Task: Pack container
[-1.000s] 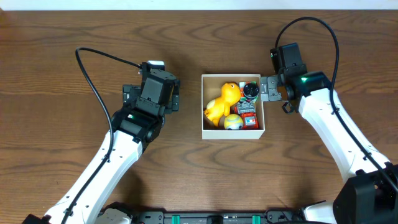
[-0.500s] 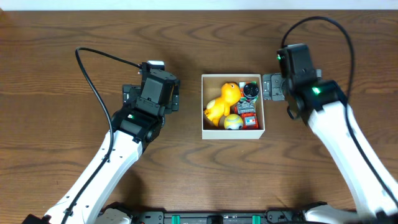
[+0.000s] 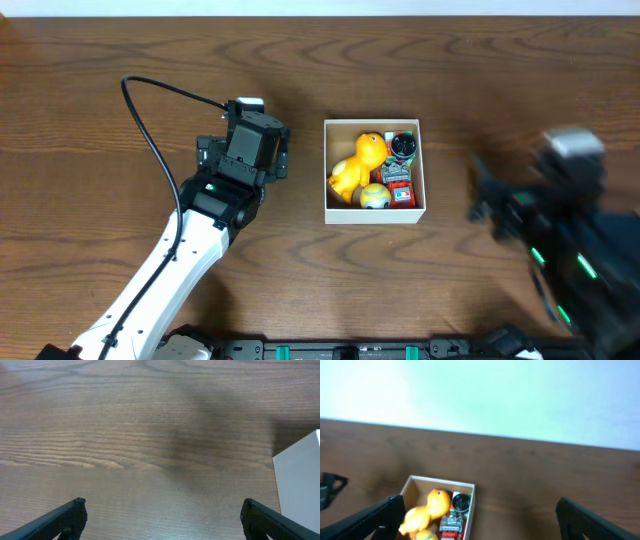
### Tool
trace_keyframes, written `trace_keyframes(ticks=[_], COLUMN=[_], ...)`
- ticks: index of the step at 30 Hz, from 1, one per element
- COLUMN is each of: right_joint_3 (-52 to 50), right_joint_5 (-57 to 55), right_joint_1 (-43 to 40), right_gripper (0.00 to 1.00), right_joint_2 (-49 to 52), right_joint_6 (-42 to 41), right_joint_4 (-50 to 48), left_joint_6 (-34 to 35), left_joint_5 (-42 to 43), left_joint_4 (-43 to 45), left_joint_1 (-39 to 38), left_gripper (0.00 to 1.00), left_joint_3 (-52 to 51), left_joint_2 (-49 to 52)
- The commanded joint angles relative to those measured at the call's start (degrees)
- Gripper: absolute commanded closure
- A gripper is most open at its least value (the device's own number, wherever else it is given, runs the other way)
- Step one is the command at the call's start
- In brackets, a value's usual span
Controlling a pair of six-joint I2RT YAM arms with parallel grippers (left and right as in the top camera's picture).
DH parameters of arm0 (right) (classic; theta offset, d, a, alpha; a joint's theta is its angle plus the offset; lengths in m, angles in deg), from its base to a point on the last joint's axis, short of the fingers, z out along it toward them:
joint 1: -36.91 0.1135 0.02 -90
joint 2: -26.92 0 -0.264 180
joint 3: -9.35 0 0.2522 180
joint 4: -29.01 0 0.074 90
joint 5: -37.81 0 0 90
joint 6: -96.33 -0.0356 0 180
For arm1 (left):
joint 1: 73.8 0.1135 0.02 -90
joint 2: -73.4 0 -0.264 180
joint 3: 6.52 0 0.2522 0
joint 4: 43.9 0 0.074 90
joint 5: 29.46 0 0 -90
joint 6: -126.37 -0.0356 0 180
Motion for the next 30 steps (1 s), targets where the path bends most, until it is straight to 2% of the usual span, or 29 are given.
trace_keyframes(ticks=[1,9,18,23,30], right_joint_3=[-0.70,-0.72,-4.63,-14.53,-33.29], right_joint_5=[-0.79,2.73,4.20,4.24,5.09], right_joint_1=[-0.02,-4.70,-11.52,-14.47,-17.18], right_gripper=[0.01,0.01,0.01,0.01,0.01], right_joint_2=[-7.37,-25.27,-31.67,-33.33,-36.15], right_joint_6=[1.68,1.62,1.60,-0.94,-6.95], right_joint_4=[3.41,9.94,10.95,4.48,-12.00], left_joint_6=[0.74,0.74,0.74,0.74,0.74], left_joint_5=[-0.85,-0.87,-0.85,-0.85,-0.85], left_joint_4=[-0.11,-0.11,-0.11,-0.11,-0.11], left_joint_1=[0.24,0.24,0.24,0.24,0.24], left_gripper=[0.02,0.02,0.02,0.02,0.02], left_joint_3=[0.20,0.20,0.20,0.20,0.20], left_joint_2=[-0.46,-0.46,-0.46,-0.46,-0.46])
